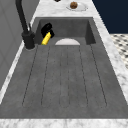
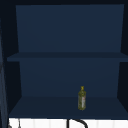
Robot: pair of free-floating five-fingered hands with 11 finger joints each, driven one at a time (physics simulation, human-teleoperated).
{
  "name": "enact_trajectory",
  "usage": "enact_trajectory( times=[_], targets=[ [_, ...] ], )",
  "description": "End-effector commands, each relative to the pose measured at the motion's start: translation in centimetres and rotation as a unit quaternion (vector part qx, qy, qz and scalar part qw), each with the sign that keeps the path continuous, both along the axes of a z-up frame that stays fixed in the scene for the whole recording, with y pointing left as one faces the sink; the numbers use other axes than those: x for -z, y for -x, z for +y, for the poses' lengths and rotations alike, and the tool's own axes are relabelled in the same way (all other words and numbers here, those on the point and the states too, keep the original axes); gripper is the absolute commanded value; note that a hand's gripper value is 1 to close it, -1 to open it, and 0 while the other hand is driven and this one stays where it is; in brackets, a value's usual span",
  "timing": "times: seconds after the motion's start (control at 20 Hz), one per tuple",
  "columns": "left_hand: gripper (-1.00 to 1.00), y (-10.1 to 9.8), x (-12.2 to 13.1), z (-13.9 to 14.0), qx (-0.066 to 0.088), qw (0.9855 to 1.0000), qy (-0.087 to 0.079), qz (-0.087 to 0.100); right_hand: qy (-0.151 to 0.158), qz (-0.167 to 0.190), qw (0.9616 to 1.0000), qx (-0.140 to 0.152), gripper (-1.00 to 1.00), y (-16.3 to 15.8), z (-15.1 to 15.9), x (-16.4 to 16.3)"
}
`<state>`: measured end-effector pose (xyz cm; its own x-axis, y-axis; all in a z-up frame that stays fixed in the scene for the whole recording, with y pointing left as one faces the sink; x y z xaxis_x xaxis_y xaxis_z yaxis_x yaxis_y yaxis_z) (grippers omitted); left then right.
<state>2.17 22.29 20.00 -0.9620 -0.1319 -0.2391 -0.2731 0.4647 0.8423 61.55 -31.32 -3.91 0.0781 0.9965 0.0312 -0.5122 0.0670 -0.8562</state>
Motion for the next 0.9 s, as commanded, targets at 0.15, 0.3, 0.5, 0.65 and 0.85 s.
enact_trajectory(
  times=[0.15,0.3,0.5,0.65,0.85],
  targets=[
    [0.0,0.0,0.0,0.0,0.0,1.0,0.0,0.0,-0.023,0.028,0.9993,-0.001,1.0,0.5,-1.0,-3.4],
    [0.0,0.0,0.0,0.0,0.0,1.0,0.0,0.0,-0.023,0.037,0.999,-0.002,1.0,1.4,-1.6,-5.1],
    [0.0,0.0,0.0,0.0,0.0,1.0,0.0,0.0,-0.021,0.045,0.9987,-0.005,1.0,2.2,-2.1,-7.6],
    [0.0,0.0,0.0,0.0,0.0,1.0,0.0,0.0,-0.023,0.05,0.9984,-0.005,1.0,3.0,-2.6,-9.3],
    [0.0,0.0,0.0,0.0,0.0,1.0,0.0,0.0,-0.03,0.052,0.9982,-0.004,1.0,4.4,-3.2,-11.7]
  ],
)
